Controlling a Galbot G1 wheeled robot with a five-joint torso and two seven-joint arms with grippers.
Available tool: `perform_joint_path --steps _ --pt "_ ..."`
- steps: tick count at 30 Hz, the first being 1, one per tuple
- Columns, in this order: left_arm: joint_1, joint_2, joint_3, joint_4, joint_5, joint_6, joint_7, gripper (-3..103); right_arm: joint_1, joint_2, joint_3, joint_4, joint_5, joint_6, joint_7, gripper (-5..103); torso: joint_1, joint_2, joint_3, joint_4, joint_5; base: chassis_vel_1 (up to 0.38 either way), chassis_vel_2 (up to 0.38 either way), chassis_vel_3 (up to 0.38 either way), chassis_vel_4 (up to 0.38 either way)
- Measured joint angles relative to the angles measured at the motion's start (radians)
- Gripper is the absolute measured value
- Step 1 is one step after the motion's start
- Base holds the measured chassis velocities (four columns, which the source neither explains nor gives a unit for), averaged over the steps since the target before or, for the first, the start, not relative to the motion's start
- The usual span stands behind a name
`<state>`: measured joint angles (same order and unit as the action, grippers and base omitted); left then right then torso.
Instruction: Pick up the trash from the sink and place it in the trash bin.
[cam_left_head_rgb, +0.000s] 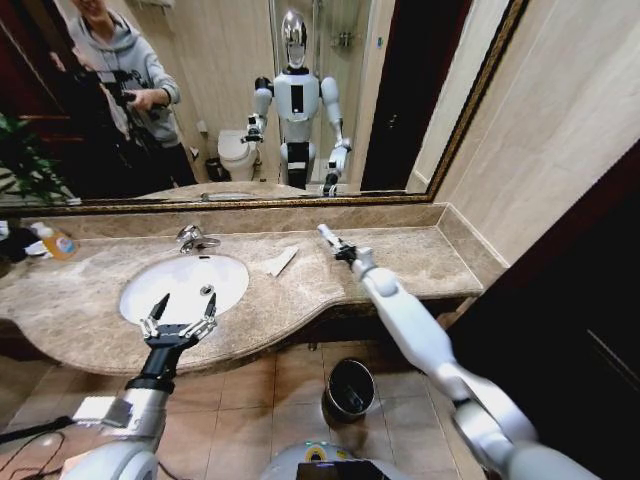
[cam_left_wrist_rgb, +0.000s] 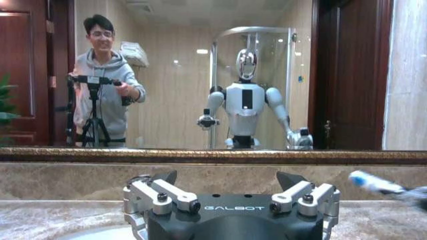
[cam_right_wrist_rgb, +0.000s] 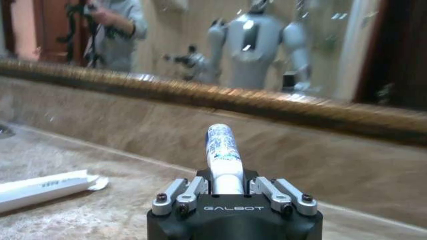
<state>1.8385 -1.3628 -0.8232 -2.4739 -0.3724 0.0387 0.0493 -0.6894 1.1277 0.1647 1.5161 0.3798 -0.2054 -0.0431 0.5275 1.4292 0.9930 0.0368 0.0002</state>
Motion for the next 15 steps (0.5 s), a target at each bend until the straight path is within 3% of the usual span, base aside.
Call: perform_joint_path --steps 2,6,8,9,11,13,15 --pt "0.000 0.000 0.000 0.000 0.000 0.000 -0.001 100 -0.121 -0.068 0.050 0.135 0.039 -0.012 0.041 27 0.000 0.000 0.000 -0.0007 -0.0001 0.000 0.000 0.000 0.000" --pt "0.000 0.000 0.000 0.000 0.000 0.000 0.000 100 -0.290 -0.096 0.127 0.295 0.061 -0.014 0.080 27 0.000 0.000 0.000 -0.0002 0.0001 0.000 0.000 0.000 0.000" --pt "0.000 0.000 0.000 0.000 0.000 0.000 0.000 100 -0.345 -0.092 0.164 0.344 0.061 -0.014 0.086 27 0.000 0.000 0.000 0.0006 0.0004 0.000 0.000 0.000 0.000" --pt "0.000 0.000 0.000 0.000 0.000 0.000 -0.001 100 -0.443 -0.078 0.238 0.414 0.056 -0.011 0.094 27 0.000 0.000 0.000 0.0005 -0.0002 0.000 0.000 0.000 0.000" --pt "0.000 0.000 0.000 0.000 0.000 0.000 -0.001 100 -0.500 -0.066 0.274 0.447 0.048 -0.006 0.096 27 0.000 0.000 0.000 0.0004 -0.0002 0.000 0.000 0.000 0.000" --pt "0.000 0.000 0.000 0.000 0.000 0.000 -0.001 100 -0.691 -0.025 0.364 0.523 0.012 0.019 0.090 27 0.000 0.000 0.000 -0.0006 0.0005 0.000 0.000 0.000 0.000" --pt "0.000 0.000 0.000 0.000 0.000 0.000 -0.001 100 -0.738 -0.014 0.383 0.538 -0.001 0.028 0.085 27 0.000 0.000 0.000 -0.0005 0.0002 0.000 0.000 0.000 0.000"
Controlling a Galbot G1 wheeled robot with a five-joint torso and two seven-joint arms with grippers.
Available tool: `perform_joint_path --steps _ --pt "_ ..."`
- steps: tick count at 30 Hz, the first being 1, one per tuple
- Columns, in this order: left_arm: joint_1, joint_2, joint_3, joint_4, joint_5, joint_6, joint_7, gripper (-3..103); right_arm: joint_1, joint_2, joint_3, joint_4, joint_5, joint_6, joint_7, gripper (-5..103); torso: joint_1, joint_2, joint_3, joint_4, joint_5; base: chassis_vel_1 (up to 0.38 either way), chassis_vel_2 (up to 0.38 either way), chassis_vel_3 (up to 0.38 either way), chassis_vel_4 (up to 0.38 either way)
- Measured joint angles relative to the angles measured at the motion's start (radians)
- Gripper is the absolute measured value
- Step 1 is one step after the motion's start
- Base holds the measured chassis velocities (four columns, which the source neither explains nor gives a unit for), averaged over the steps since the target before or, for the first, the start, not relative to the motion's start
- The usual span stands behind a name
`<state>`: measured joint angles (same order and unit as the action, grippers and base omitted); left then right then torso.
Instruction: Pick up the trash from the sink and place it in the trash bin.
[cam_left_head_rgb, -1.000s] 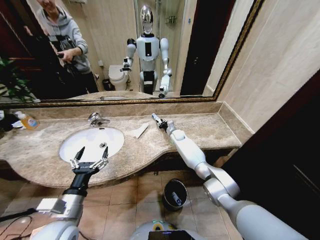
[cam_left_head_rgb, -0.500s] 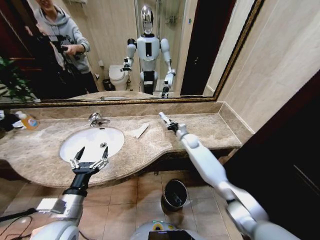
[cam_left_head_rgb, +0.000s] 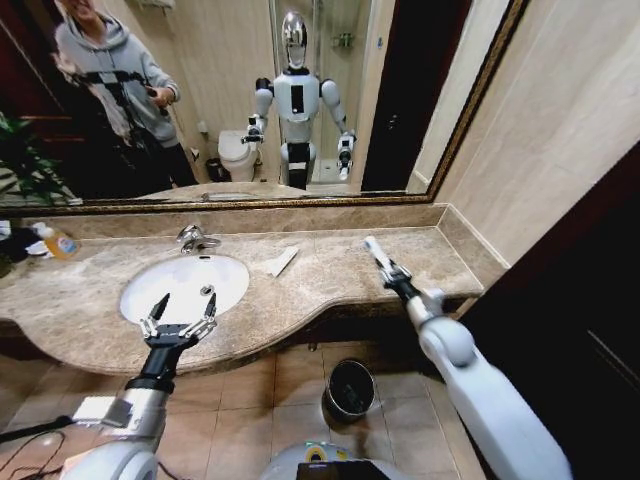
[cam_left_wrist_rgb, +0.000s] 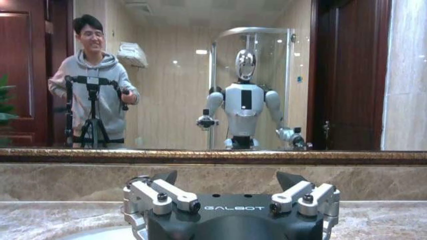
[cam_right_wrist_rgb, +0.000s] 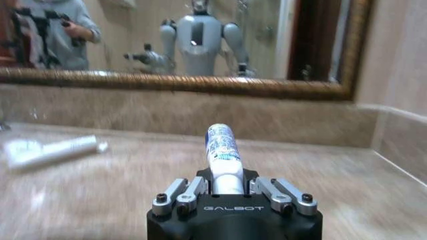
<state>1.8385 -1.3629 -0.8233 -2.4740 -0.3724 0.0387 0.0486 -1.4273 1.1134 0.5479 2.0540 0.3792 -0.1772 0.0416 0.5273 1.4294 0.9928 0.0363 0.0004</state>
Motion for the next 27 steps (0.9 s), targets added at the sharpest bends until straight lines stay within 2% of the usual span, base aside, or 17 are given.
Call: perform_joint_path --steps 2,6,10,16,17,19,22,27 --pt "0.000 0.000 0.000 0.000 0.000 0.000 0.000 100 -0.120 0.028 0.028 0.020 -0.034 0.035 -0.012 27 0.000 0.000 0.000 0.0003 -0.0002 0.000 0.000 0.000 0.000" --pt "0.000 0.000 0.000 0.000 0.000 0.000 0.000 100 -0.226 0.082 0.036 0.009 -0.073 0.076 -0.022 27 0.000 0.000 0.000 0.0005 -0.0007 0.000 0.000 0.000 0.000" --pt "0.000 0.000 0.000 0.000 0.000 0.000 0.000 100 -0.287 0.136 0.012 -0.044 -0.132 0.120 -0.030 27 0.000 0.000 0.000 0.0005 -0.0005 0.000 0.000 0.000 0.000" --pt "0.000 0.000 0.000 0.000 0.000 0.000 0.000 100 -0.315 0.169 -0.017 -0.103 -0.188 0.128 -0.048 27 0.000 0.000 0.000 0.0004 -0.0007 0.000 0.000 0.000 0.000" --pt "0.000 0.000 0.000 0.000 0.000 0.000 0.000 100 -0.311 0.182 -0.040 -0.168 -0.225 0.133 -0.053 27 0.000 0.000 0.000 0.0005 -0.0005 0.000 0.000 0.000 0.000" --pt "0.000 0.000 0.000 0.000 0.000 0.000 0.000 100 -0.304 0.186 -0.051 -0.202 -0.238 0.130 -0.053 27 0.000 0.000 0.000 0.0005 -0.0005 0.000 0.000 0.000 0.000" --pt "0.000 0.000 0.000 0.000 0.000 0.000 0.000 100 -0.244 0.183 -0.104 -0.343 -0.244 0.047 -0.045 27 0.000 0.000 0.000 0.0005 -0.0004 0.000 0.000 0.000 0.000" --pt "0.000 0.000 0.000 0.000 0.000 0.000 0.000 100 -0.176 0.182 -0.138 -0.445 -0.273 0.028 -0.043 27 0.000 0.000 0.000 0.0005 -0.0005 0.000 0.000 0.000 0.000"
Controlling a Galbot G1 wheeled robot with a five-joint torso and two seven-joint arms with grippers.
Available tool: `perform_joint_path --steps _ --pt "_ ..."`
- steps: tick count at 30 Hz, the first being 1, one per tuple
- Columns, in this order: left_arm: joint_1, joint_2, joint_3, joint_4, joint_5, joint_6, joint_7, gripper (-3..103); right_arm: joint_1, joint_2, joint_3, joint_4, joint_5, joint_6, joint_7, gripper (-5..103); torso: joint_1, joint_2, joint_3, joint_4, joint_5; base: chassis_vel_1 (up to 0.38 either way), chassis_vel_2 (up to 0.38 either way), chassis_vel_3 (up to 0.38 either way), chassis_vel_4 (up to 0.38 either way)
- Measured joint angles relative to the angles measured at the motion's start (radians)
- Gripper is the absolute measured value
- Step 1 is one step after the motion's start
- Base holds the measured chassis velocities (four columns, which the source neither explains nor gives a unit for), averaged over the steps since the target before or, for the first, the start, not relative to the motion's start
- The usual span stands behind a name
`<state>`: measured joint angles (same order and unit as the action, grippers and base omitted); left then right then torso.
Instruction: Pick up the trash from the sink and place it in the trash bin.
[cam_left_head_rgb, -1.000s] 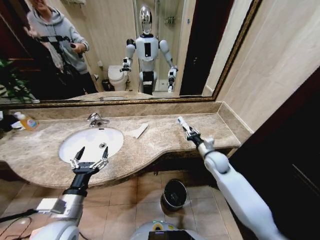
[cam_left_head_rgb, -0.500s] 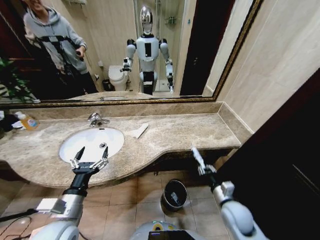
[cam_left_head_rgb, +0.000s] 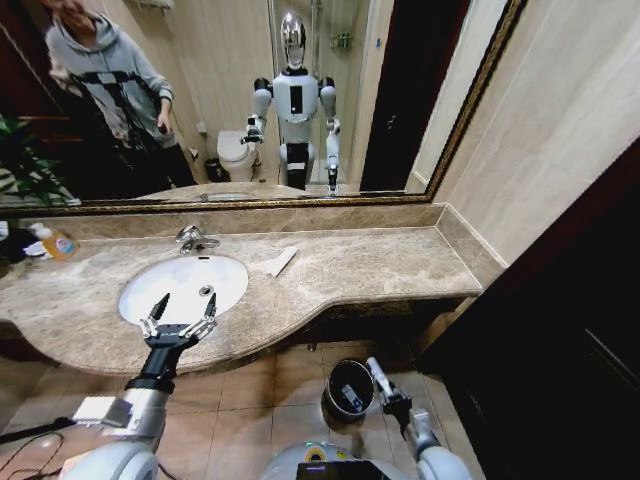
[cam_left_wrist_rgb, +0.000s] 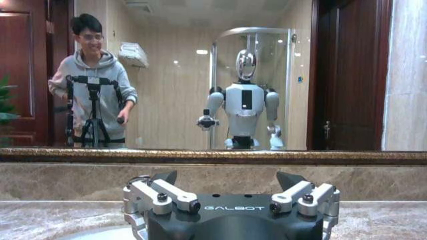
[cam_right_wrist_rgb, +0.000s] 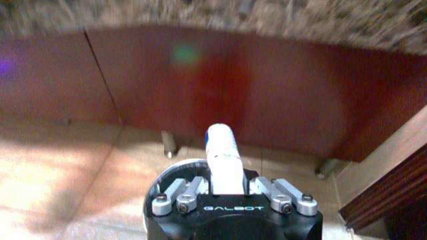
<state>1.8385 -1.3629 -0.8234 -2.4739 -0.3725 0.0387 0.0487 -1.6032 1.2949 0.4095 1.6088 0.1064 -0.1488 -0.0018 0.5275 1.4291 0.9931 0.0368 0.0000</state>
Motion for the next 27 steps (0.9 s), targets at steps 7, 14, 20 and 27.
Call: perform_joint_path --steps 7,14,20,27 --pt "0.000 0.000 0.000 0.000 0.000 0.000 0.000 100 0.155 -0.018 -0.081 -0.202 -0.074 -0.019 -0.007 27 0.000 0.000 0.000 0.0001 0.0001 0.000 0.000 0.000 0.000" --pt "0.000 0.000 0.000 0.000 0.000 0.000 0.000 100 0.229 -0.062 -0.173 -0.297 -0.069 -0.053 -0.015 27 0.000 0.000 0.000 0.0000 -0.0001 0.000 0.000 0.000 0.000" --pt "0.000 0.000 0.000 0.000 0.000 0.000 0.000 100 0.287 -0.062 -0.245 -0.395 -0.081 -0.062 -0.015 27 0.000 0.000 0.000 0.0000 0.0000 0.000 0.000 0.000 0.000" --pt "0.000 0.000 0.000 0.000 0.000 0.000 0.000 100 0.339 -0.030 -0.285 -0.482 -0.154 -0.031 -0.013 27 0.000 0.000 0.000 0.0000 -0.0002 0.000 0.000 0.000 0.000"
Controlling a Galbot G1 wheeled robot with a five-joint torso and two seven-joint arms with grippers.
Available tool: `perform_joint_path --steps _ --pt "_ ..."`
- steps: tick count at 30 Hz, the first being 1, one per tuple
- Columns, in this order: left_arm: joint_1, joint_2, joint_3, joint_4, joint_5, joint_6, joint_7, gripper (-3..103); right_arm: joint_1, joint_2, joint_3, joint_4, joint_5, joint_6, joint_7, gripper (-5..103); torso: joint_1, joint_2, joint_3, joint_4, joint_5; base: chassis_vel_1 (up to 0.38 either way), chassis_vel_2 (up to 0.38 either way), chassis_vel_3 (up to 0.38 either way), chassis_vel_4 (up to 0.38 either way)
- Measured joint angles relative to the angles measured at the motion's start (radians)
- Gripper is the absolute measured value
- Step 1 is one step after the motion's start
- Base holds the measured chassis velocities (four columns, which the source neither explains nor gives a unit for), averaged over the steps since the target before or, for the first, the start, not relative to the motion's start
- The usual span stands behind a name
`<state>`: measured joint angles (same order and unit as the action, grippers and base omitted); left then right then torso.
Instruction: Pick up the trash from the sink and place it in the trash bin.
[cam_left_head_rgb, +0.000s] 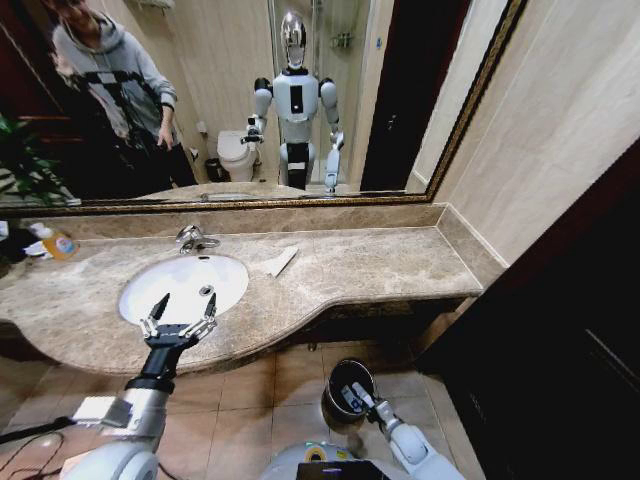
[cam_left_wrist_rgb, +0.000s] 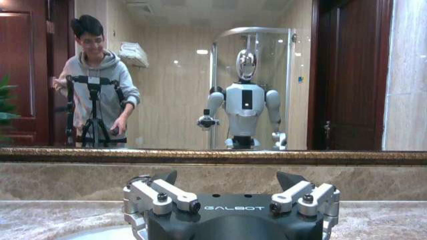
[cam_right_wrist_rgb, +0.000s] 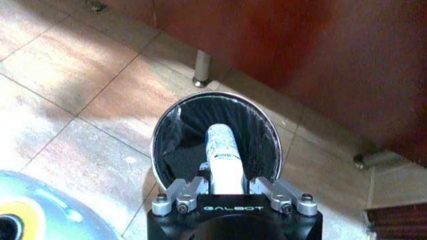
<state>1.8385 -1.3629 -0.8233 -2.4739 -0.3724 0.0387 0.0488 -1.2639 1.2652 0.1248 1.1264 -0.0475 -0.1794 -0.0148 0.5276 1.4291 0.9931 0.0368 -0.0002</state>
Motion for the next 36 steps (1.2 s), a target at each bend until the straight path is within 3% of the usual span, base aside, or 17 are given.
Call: perform_joint_path --steps 9,11,13,15,16,17,18,20,23,24,26,28,31,36 --pt "0.000 0.000 0.000 0.000 0.000 0.000 0.000 100 0.056 0.025 -0.020 -0.091 -0.033 0.032 -0.009 25 0.000 0.000 0.000 0.0000 0.0001 0.000 0.000 0.000 0.000" --pt "0.000 0.000 0.000 0.000 0.000 0.000 0.000 100 0.066 0.030 -0.022 -0.108 -0.034 0.042 -0.012 36 0.000 0.000 0.000 0.0001 0.0002 0.000 0.000 0.000 0.000" --pt "0.000 0.000 0.000 0.000 0.000 0.000 0.000 100 0.069 0.035 -0.019 -0.117 -0.034 0.053 -0.015 36 0.000 0.000 0.000 0.0000 0.0002 0.000 0.000 0.000 0.000" --pt "0.000 0.000 0.000 0.000 0.000 0.000 0.000 100 0.072 0.038 -0.014 -0.124 -0.034 0.062 -0.020 46 0.000 0.000 0.000 0.0000 0.0003 0.000 0.000 0.000 0.000" --pt "0.000 0.000 0.000 0.000 0.000 0.000 0.000 100 0.072 0.038 -0.014 -0.124 -0.034 0.062 -0.020 46 0.000 0.000 0.000 0.0000 0.0003 0.000 0.000 0.000 0.000" --pt "0.000 0.000 0.000 0.000 0.000 0.000 0.000 100 0.074 0.038 -0.012 -0.129 -0.038 0.065 -0.021 57 0.000 0.000 0.000 0.0001 0.0001 0.000 0.000 0.000 0.000" --pt "0.000 0.000 0.000 0.000 0.000 0.000 0.000 100 0.073 0.038 -0.010 -0.129 -0.041 0.065 -0.022 57 0.000 0.000 0.000 0.0000 0.0002 0.000 0.000 0.000 0.000" --pt "0.000 0.000 0.000 0.000 0.000 0.000 0.000 100 0.066 0.038 0.005 -0.121 -0.045 0.074 -0.030 68 0.000 0.000 0.000 0.0000 0.0002 0.000 0.000 0.000 0.000" --pt "0.000 0.000 0.000 0.000 0.000 0.000 0.000 100 0.058 0.038 0.018 -0.108 -0.046 0.080 -0.034 73 0.000 0.000 0.000 0.0001 0.0002 0.000 0.000 0.000 0.000" --pt "0.000 0.000 0.000 0.000 0.000 0.000 0.000 100 0.045 0.034 0.029 -0.090 -0.041 0.089 -0.041 84 0.000 0.000 0.000 0.0001 0.0003 0.000 0.000 0.000 0.000" --pt "0.000 0.000 0.000 0.000 0.000 0.000 0.000 100 0.034 0.029 0.038 -0.073 -0.030 0.096 -0.048 84 0.000 0.000 0.000 0.0000 0.0003 0.000 0.000 0.000 0.000" --pt "0.000 0.000 0.000 0.000 0.000 0.000 0.000 100 -0.005 0.019 0.068 0.003 0.022 0.113 -0.051 95 0.000 0.000 0.000 0.0000 0.0000 0.000 0.000 0.000 0.000" --pt "0.000 0.000 0.000 0.000 0.000 0.000 0.000 100 -0.065 0.014 0.103 0.121 0.077 0.118 -0.029 100 0.000 0.000 0.000 0.0001 0.0003 0.000 0.000 0.000 0.000" --pt "0.000 0.000 0.000 0.000 0.000 0.000 0.000 100 -0.181 0.008 0.179 0.319 0.099 0.167 0.027 100 0.000 0.000 0.000 0.0002 0.0004 0.000 0.000 0.000 0.000"
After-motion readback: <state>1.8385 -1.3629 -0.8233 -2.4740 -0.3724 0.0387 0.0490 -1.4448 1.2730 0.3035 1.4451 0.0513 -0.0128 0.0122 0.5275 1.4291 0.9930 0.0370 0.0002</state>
